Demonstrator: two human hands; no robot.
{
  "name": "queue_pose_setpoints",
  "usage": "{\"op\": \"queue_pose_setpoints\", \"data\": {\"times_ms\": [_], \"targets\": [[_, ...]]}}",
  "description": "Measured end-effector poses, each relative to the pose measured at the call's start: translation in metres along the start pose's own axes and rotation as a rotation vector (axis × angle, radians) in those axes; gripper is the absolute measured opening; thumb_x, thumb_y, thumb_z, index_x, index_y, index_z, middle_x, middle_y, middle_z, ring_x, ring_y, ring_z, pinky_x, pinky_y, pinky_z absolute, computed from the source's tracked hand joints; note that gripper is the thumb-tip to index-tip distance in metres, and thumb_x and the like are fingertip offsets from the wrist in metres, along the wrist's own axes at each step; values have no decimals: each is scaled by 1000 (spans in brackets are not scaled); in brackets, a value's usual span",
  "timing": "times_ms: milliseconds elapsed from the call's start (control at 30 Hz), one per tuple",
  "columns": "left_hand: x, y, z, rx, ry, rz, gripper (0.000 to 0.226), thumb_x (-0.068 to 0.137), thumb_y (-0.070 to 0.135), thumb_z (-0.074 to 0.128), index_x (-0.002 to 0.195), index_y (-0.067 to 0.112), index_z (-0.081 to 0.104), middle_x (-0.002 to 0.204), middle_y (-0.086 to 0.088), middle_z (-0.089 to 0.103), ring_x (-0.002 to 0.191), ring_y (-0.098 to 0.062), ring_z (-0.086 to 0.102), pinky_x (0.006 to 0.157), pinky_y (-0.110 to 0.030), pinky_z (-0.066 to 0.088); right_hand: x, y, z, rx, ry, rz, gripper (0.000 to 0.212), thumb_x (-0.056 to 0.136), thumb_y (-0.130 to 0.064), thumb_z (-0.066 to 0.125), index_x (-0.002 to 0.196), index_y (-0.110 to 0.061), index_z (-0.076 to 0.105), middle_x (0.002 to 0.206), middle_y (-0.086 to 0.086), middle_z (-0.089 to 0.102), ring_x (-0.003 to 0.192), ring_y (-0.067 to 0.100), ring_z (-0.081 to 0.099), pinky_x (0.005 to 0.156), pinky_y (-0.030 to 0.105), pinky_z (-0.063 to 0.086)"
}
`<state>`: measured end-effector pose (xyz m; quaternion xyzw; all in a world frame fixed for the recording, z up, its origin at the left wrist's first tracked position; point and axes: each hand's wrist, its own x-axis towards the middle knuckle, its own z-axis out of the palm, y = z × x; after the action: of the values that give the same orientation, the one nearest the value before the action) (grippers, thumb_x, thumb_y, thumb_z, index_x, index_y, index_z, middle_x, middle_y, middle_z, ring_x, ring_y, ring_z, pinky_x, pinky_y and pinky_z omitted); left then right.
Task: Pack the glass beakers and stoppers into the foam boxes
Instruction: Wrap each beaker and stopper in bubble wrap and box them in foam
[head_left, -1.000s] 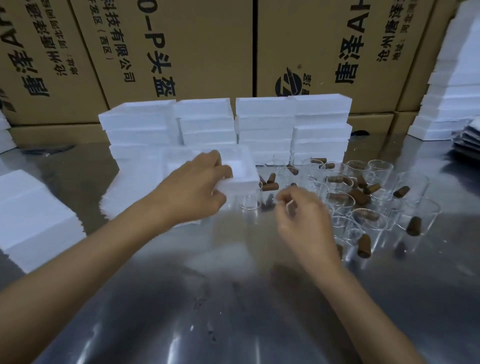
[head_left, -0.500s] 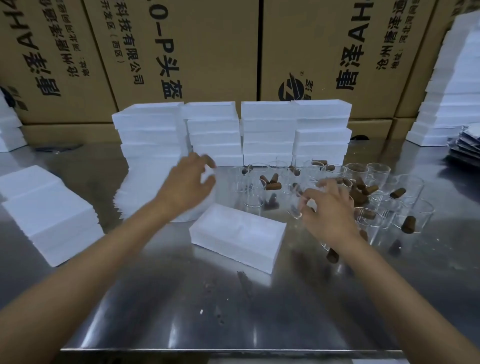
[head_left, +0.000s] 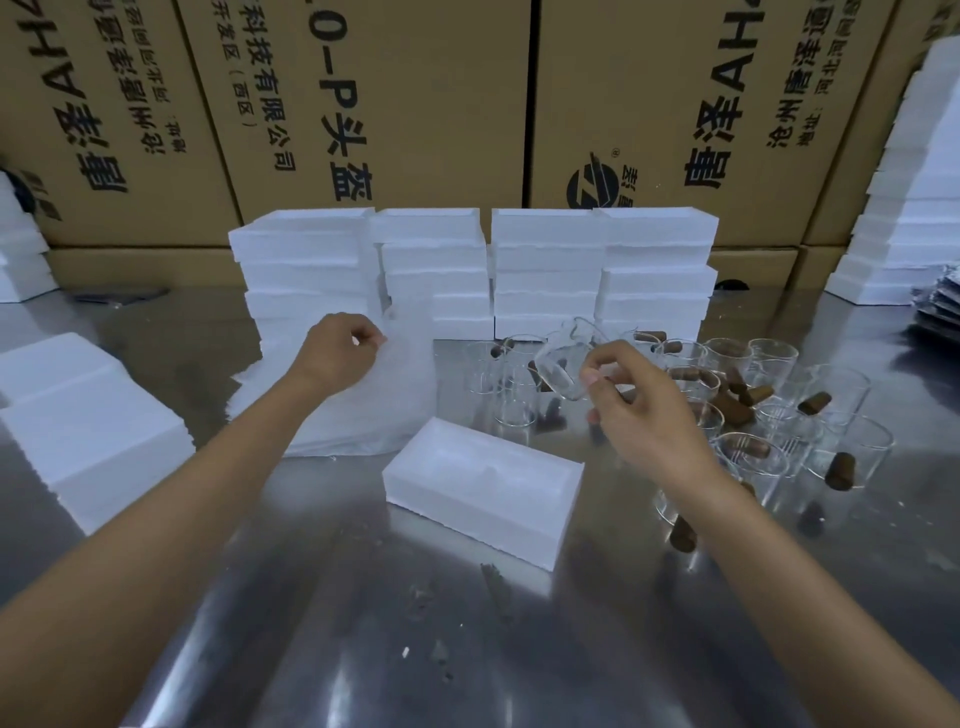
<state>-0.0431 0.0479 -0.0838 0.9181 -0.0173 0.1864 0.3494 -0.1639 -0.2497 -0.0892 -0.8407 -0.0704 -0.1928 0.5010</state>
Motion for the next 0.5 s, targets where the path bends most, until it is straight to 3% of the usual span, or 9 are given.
{"op": "queue_pose_setpoints", "data": {"times_ms": [67,200,300,500], "targets": [[-12,11,-8,-17,6,39,15,97,13,57,89,8,69,89,3,56,80,-19,50,75,-29,39,-1,-13,-2,144,-5,7,9,101,-26,54,94,-29,60,73,-15,66,61,8,64,48,20,48],[-40,38,-17,-41,-21,138,17,99,14,55,88,11,67,88,9,52,72,-8,48,66,-20,38,-3,-46,-5,387,-132,-20,10,100,-24,57,101,-16,62,73,3,65,62,13,57,55,24,46],[-62,55,-19,-50,-32,228,17,100,13,54,88,14,66,86,12,52,73,-6,49,64,-6,36,-9,-64,1,378,-224,-92,11,100,-23,58,101,-13,62,77,6,66,63,15,57,57,28,45],[-93,70,-20,-107,-80,254,22,102,13,50,94,14,70,97,4,59,80,4,51,71,-3,34,-17,-64,8,296,-201,-76,8,99,-23,59,94,-19,63,70,3,63,56,14,55,56,31,44]]}}
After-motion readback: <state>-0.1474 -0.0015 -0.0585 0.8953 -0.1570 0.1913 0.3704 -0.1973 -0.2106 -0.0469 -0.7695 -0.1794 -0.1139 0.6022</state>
